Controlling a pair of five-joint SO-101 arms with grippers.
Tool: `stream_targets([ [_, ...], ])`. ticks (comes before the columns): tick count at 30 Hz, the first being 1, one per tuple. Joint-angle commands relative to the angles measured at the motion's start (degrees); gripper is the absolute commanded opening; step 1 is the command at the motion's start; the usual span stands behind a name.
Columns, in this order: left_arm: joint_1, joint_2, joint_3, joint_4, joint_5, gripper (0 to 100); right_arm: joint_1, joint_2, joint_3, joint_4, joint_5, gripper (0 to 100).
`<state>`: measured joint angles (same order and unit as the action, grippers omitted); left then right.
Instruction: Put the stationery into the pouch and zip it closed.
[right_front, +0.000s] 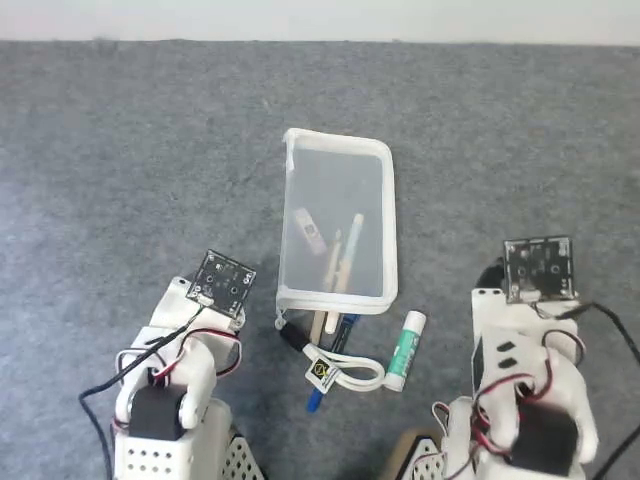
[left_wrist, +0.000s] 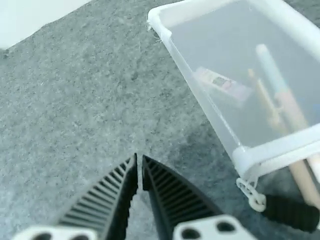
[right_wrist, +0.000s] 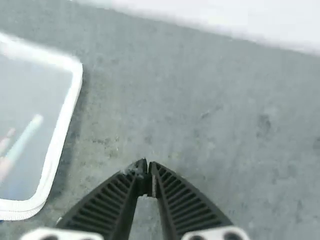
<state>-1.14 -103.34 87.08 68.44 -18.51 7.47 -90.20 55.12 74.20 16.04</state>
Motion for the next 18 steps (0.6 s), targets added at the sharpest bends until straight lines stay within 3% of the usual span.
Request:
stream_targets([
  [1, -1.67, -0.97, -4.0, -1.67, 1.23, 1, -2.59, 1.54, -6.24, 1.36, 2.73, 0.7],
  [11, -12.48, -1.14, -6.02, -2.37, 10.02, 2, -15.34, 16.31, -18.46, 7.87, 2.99, 0.7],
  [18, -19.34, -1.14, -5.85, -2.99, 11.96, 3, -26.77, 24.22, -23.47, 10.42, 0.35, 0.9],
])
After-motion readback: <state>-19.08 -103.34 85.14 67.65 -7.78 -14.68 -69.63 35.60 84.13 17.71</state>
